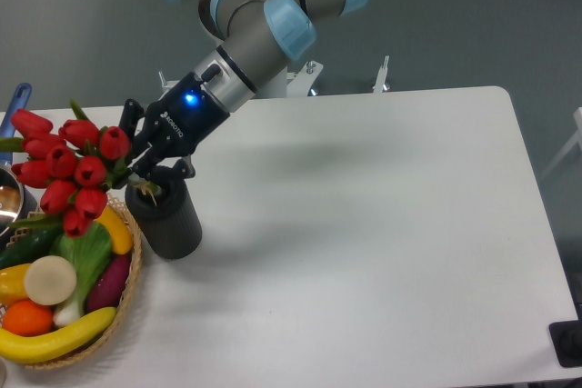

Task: Insert the flowers into the vase
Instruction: 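Push the stems deeper into the vase and open the gripper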

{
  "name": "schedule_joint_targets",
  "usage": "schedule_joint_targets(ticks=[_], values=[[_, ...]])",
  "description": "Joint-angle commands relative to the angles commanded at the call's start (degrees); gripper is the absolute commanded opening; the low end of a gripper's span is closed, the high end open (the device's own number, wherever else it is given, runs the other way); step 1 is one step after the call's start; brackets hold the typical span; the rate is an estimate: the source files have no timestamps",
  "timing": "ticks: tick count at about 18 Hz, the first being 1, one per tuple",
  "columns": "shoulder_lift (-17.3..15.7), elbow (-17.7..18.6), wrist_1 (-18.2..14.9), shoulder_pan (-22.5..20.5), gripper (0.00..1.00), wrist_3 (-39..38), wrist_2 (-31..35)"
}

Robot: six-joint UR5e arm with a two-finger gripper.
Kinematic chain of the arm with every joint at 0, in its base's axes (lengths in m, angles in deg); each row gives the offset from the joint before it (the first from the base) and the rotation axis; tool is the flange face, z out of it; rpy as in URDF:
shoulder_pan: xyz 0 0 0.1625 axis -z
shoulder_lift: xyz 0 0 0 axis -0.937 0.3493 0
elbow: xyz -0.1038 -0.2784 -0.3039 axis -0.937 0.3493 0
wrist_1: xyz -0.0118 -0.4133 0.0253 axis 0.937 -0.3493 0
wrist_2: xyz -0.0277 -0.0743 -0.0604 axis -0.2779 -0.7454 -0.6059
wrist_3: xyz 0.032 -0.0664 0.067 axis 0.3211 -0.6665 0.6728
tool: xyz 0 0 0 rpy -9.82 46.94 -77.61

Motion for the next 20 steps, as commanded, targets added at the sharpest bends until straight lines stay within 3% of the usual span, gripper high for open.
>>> schedule_joint_targets(ticks=[8,14,18,20], values=[[1.14,2.55,0.0,0.0,0.12,4.39,0.18],[2.55,2.73,0.0,0.0,0.25,5.89,0.35],[3.25,2.9,0.0,-0.09,0.42,6.59,0.35],[3.17,3.16,-0.09,-0.35,0.57,6.59,0.35]])
